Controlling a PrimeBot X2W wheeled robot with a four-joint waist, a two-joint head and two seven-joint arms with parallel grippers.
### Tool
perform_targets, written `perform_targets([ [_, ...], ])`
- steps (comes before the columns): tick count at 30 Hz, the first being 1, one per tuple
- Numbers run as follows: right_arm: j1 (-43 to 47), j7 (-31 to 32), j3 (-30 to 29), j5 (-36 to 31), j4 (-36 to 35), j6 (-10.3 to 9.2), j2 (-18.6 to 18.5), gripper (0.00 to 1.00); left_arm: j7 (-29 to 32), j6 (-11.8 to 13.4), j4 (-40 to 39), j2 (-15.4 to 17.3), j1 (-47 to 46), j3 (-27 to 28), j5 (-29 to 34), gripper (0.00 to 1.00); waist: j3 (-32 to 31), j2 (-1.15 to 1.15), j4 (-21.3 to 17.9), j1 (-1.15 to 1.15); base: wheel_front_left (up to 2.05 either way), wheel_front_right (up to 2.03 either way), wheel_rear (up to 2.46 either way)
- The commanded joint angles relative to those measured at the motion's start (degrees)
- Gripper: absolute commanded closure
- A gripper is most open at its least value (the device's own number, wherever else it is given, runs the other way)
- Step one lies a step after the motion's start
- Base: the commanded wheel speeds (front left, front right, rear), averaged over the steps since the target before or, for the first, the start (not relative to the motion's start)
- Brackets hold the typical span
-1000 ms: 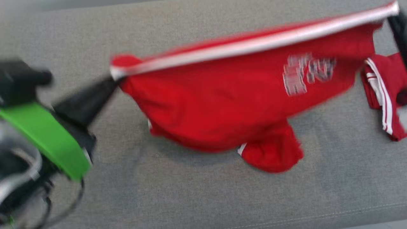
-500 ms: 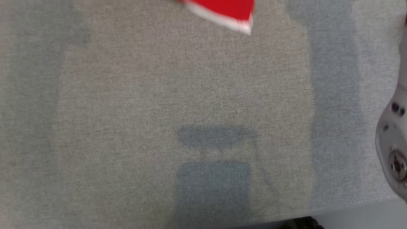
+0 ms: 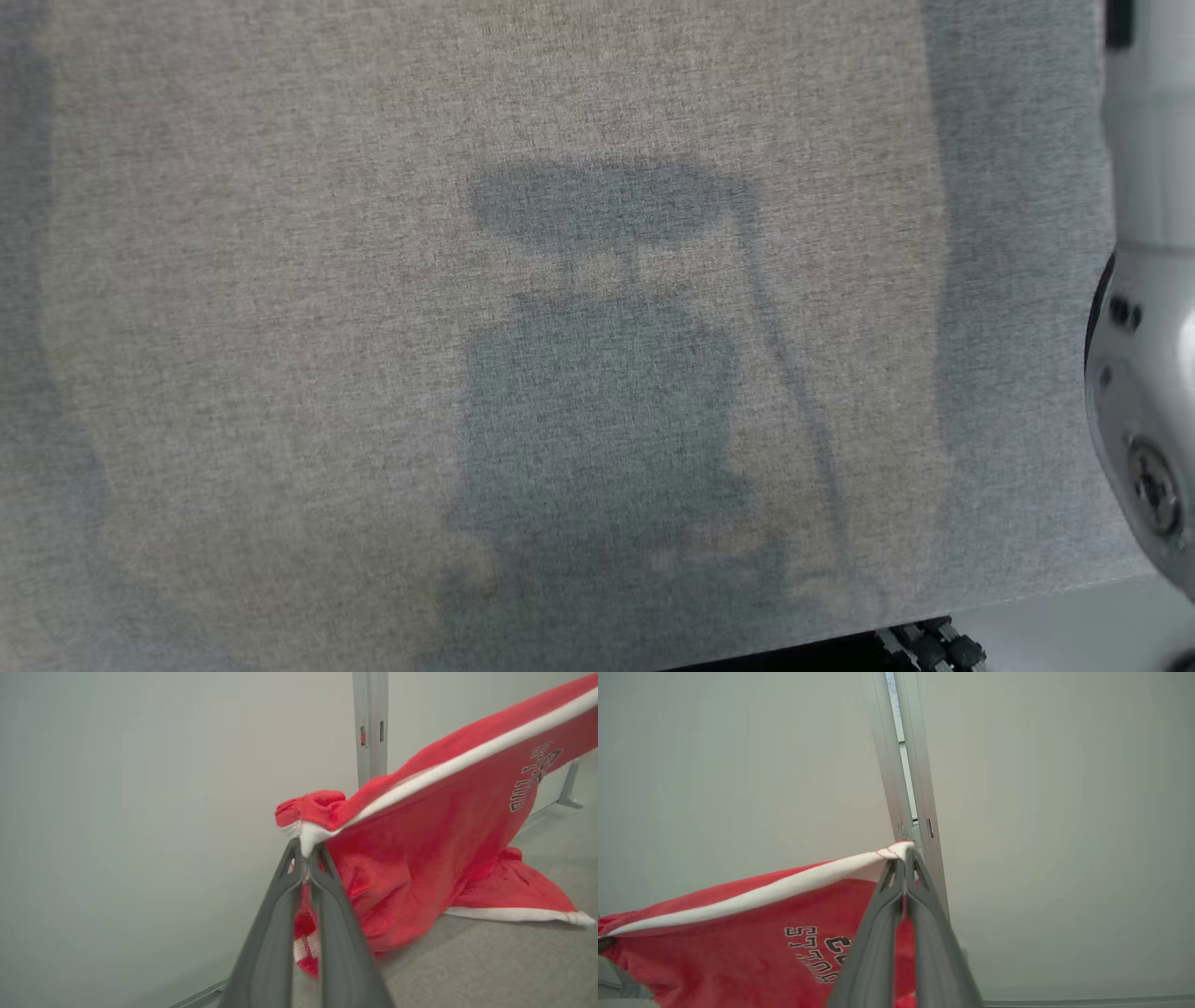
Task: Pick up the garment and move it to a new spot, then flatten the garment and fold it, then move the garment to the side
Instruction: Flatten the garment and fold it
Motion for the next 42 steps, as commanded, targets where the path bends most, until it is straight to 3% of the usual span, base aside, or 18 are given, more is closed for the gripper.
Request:
perform_targets([
  [1,2.0,-0.4,0.8,1.0,-0.5,-0.14,-0.9,1.00,-0.9,0.2,0.5,0.6,2.1,-0.7,-0.6,1.00,2.4,0.00,-0.3,-0.01,0.00,0.00,0.00],
  [7,19.6,-0.8,10.6,8.1,-7.6,-0.13,-6.1,1.00,-4.6,0.2,2.5,2.8,14.2,-7.0,-7.0,1.00,1.8,0.00,-0.5,-0.01,0.00,0.00,0.00],
  [11,34.6,-0.7,11.4,12.0,-14.6,-0.15,-10.5,1.00,-5.2,0.1,0.3,2.9,25.7,-8.8,-11.0,1.00,-0.9,0.00,-0.5,-0.01,0.00,0.00,0.00],
  [17,50.2,-0.7,10.2,14.2,-21.3,-0.20,-14.2,1.00,-5.1,0.2,-6.0,2.2,40.8,-8.5,-12.8,1.00,-7.3,0.00,-0.1,-0.01,0.00,0.00,0.00],
  [25,70.4,3.3,7.2,16.8,-27.9,-0.22,-18.1,1.00,-4.4,5.7,-15.5,3.5,62.8,-11.0,-14.6,1.00,-18.2,0.00,0.3,-0.01,0.00,0.00,0.00],
  [31,83.1,6.9,1.8,17.5,-31.0,-0.52,-20.0,1.00,-2.5,10.3,-22.6,4.2,72.7,-12.2,-16.9,1.00,-22.9,0.00,1.0,-0.01,0.00,0.00,0.00],
  [37,92.6,11.3,-3.5,19.6,-34.5,-0.58,-20.7,1.00,-1.0,14.2,-27.6,4.4,78.5,-11.9,-19.8,1.00,-23.6,0.00,2.1,-0.01,0.00,0.00,0.00],
  [42,96.8,14.2,-8.9,22.4,-42.0,-0.60,-20.9,1.00,-0.9,15.1,-31.1,2.7,82.1,-12.1,-22.6,1.00,-21.4,0.00,3.6,-0.01,0.00,0.00,0.00],
])
